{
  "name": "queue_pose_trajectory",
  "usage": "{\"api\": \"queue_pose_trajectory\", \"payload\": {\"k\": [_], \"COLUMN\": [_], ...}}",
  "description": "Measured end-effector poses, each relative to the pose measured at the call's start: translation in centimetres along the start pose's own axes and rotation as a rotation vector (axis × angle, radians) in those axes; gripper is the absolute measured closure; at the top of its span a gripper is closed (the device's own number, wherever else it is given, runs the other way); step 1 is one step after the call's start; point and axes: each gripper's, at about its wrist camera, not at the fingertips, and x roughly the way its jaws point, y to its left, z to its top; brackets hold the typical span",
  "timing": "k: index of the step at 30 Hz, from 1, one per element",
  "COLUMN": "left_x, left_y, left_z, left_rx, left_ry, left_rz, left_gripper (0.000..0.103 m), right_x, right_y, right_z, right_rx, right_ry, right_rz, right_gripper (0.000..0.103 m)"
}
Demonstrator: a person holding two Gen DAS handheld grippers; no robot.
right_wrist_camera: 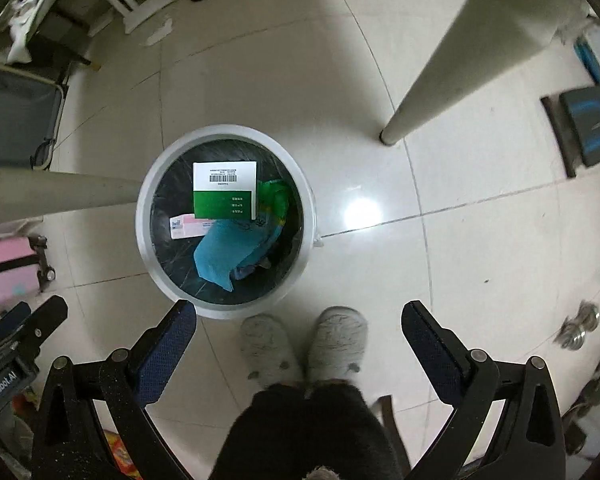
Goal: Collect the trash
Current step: 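Carry both items over the trash bin and open both tools to drop them, then move both tools back up toward the table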
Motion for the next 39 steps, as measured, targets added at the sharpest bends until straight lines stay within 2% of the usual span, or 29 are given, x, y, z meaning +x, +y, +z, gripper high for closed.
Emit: {"api": "queue_pose_trajectory", "payload": {"k": [10, 14, 20, 23, 29, 34, 39], "left_x": [-5.6, -8.8, -14.8, -18.9, -26.4, -31.7, -34.7], "left_y": [-0.1, -0.3, 0.1, 0.5, 1.6, 2.5, 2.7], "left_z": [-1.6, -2.1, -3.2, -3.8, -3.9, -1.8, 3.0], "left_rx": [0.001, 0.011, 0.032, 0.051, 0.049, -0.005, -0.065], "left_ry": [-0.019, -0.034, -0.065, -0.083, -0.130, -0.208, -0.277], "left_rz": [-0.016, -0.017, -0.009, 0.024, 0.028, 0.010, 0.008], "left_gripper": [0.012, 0.012, 0.012, 0.012, 0.012, 0.012, 0.012], "right_x": [-8.4, -12.6, -19.8, -23.8, -32.7, -39.4, -44.4], "right_y": [1.4, 1.7, 2.4, 2.8, 3.1, 3.5, 3.4], "right_z": [-1.9, -2.8, -4.7, -5.6, -7.1, -5.5, -0.2], "right_rx": [-0.095, -0.104, -0.130, -0.133, -0.099, -0.054, -0.026], "right_ry": [-0.053, -0.074, -0.106, -0.116, -0.123, -0.153, -0.216], "right_rz": [-0.031, -0.017, -0.003, 0.004, 0.044, 0.112, 0.133], "right_gripper": [0.000, 0.000, 0.000, 0.000, 0.000, 0.000, 0.000]}}
